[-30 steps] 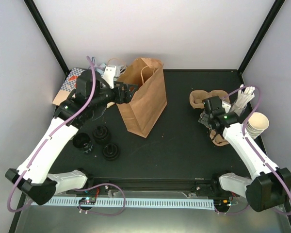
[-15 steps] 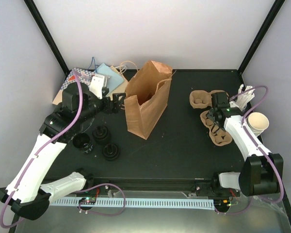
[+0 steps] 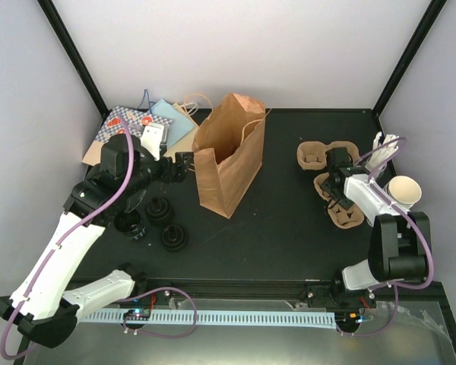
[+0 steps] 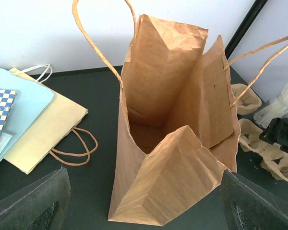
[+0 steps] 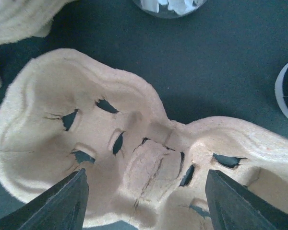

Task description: Pack the takeout coffee

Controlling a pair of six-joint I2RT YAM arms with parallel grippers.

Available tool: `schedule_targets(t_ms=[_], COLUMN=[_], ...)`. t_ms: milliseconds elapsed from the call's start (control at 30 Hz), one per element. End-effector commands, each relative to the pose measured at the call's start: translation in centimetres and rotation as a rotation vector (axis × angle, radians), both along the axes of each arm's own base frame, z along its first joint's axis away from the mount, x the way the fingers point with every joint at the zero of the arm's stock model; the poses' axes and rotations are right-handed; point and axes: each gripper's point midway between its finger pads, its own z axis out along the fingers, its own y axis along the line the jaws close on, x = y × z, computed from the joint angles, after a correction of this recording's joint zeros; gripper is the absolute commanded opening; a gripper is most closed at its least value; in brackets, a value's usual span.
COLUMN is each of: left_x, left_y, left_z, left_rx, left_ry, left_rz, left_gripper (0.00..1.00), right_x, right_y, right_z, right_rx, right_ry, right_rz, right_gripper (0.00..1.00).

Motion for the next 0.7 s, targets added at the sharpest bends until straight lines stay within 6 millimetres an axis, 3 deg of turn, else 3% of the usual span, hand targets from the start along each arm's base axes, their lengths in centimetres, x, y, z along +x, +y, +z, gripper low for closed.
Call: schedule_targets(t_ms=[0,233,500,667], left_x=[0.1,0.3,0.7,0.7], left_y=[0.6,0.8,1.3,1.3], left_z=[-0.4,-0.5,-0.5,-0.6], left_rx=[0.02,0.035,0.049,0.052], left_ry=[0.0,-0.001,-0.005,-0.004], left_rz=[0.02,0.023,0.041,0.041], left_gripper=[0.88,0.88,0.88,0.88], right_x=[0.4,0.3,0.2,0.2], right_y=[-0.6,-0.9,-0.8,-0.8], right_z=[-1.1,-2.4,-3.3,-3.4], right_rx=[-0.014,-0.024,-0.015,-0.015], right_ry=[0.012,0.045,0.05,0.051], right_rz=[-0.057,-0.088,-0.099,-0.099], right_gripper=[0.69,0.67,0.54,0.53])
